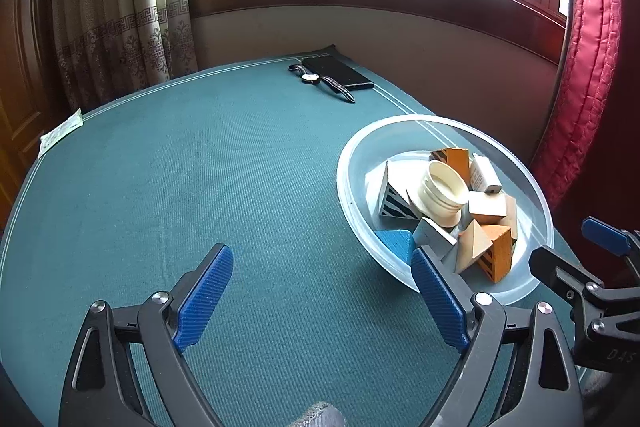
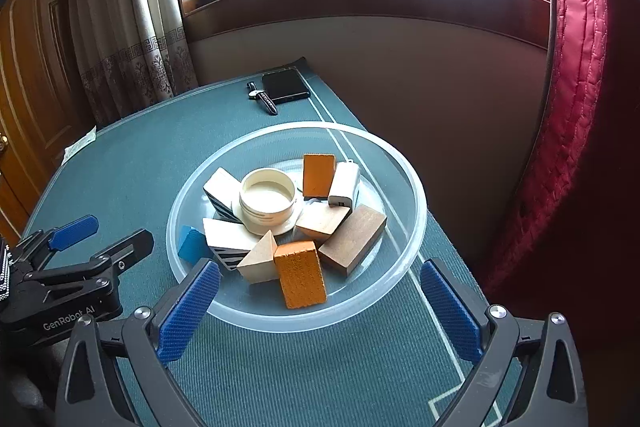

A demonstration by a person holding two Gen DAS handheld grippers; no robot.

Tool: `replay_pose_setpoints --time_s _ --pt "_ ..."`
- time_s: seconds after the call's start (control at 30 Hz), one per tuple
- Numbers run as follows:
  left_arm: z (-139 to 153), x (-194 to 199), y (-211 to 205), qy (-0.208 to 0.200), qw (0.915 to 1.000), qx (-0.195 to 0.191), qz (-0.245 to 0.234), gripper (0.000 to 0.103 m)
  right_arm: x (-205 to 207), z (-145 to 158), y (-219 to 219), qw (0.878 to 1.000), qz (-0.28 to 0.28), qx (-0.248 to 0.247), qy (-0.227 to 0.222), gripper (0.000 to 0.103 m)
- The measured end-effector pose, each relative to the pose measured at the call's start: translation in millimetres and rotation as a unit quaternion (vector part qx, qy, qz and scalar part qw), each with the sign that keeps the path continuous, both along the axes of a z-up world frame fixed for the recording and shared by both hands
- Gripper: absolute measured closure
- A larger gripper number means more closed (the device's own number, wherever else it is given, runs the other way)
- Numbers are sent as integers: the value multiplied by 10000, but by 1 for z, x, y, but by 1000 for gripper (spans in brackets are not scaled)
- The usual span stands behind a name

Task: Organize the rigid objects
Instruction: 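Open the left tool and withdraw both tools from the basin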

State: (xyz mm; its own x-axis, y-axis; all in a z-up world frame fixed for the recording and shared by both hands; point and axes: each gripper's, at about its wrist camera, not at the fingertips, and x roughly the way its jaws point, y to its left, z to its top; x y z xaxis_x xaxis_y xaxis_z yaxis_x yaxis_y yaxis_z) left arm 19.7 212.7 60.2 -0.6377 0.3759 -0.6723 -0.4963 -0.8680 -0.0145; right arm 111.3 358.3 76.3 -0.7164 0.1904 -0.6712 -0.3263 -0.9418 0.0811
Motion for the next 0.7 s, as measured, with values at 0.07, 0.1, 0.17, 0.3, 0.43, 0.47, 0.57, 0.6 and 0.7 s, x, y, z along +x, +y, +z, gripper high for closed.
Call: replay_pose_setpoints --time_s 0.07,0.1,0.17,0.3,0.43,0.47,0.57,0.6,0.7 --pt "1 3 -2 58 10000 -27 35 11 2 -1 -6 9999 10 129 -44 1" --pt "2 3 -3 83 9999 -31 54 11 3 -1 -9 9998 26 182 -65 1" --pt "4 5 -6 139 9998 -45 96 9 4 -2 -14 9996 63 260 -109 1" --pt "9 9 -7 333 9991 -172 195 4 6 -1 -20 9991 71 412 -106 1" --pt "11 14 -5 426 9986 -241 179 4 9 3 -21 9987 -20 516 -46 1" --pt "11 15 -5 425 9987 -238 165 4 10 3 -22 9986 -45 532 -31 1" --pt "11 16 -3 386 9989 -233 148 4 12 4 -22 9985 -88 536 -3 1" --pt "11 15 -3 366 9989 -239 159 4 13 4 -21 9985 -98 539 0 1" --pt "10 14 -1 306 9990 -271 185 4 14 2 -21 9983 -118 571 1 1"
